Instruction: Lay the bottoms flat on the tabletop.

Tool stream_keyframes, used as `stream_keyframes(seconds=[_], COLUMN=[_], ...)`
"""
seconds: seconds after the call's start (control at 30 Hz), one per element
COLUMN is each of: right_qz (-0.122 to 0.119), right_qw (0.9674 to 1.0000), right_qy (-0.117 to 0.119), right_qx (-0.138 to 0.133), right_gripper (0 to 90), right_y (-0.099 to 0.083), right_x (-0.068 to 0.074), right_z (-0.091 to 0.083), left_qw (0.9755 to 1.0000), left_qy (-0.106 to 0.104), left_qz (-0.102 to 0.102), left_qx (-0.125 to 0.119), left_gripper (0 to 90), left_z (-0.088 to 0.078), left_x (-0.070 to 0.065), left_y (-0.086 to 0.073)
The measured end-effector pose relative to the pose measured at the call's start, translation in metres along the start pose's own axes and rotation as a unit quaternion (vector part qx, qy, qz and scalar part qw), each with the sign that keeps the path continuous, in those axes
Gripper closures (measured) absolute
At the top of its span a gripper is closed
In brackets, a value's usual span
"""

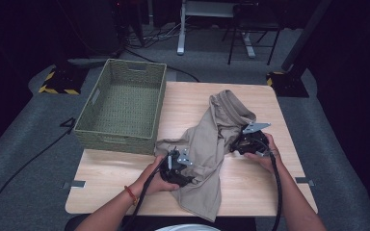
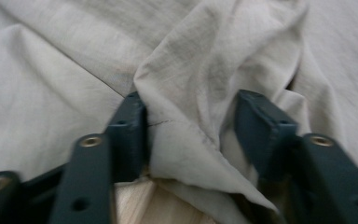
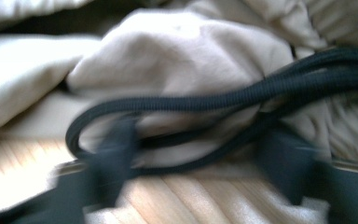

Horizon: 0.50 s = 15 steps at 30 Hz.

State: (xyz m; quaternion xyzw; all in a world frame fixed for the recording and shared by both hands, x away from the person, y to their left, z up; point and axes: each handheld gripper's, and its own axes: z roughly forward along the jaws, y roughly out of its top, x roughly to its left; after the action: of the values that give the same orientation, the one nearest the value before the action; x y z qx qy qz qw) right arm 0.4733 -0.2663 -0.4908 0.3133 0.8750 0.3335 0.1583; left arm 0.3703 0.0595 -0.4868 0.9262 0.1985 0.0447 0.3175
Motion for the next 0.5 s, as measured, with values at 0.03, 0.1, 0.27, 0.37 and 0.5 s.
stream_keyframes(seconds=[0.03,0.1,0.27,0.37,0.5], right_qz=[0.0,0.004,-0.01,0.002,0.0], right_qw=[1.0,1.0,0.9997,0.9985,0.9953], right_qy=[0.0,0.004,-0.02,-0.031,-0.066], right_qx=[0.0,-0.003,-0.007,-0.044,-0.07], right_gripper=[45.8,66.6,82.5,85.0,85.3], right_y=[0.0,0.001,0.002,0.003,0.01], right_x=[0.0,-0.002,0.001,-0.002,-0.006], right_z=[0.0,0.002,-0.003,-0.026,-0.066], left_qw=[1.0,0.9999,0.9989,0.9981,0.9939], left_qy=[-0.002,0.005,0.012,0.015,0.018], left_qz=[0.002,0.012,0.045,0.05,0.056], left_qx=[-0.001,-0.001,-0.009,-0.033,-0.093], left_gripper=[48.7,64.7,80.4,84.5,85.3], left_z=[0.0,-0.001,-0.002,-0.009,-0.027], left_x=[0.0,-0.002,-0.01,-0.013,-0.021], left_y=[0.0,0.0,0.004,0.007,0.018])
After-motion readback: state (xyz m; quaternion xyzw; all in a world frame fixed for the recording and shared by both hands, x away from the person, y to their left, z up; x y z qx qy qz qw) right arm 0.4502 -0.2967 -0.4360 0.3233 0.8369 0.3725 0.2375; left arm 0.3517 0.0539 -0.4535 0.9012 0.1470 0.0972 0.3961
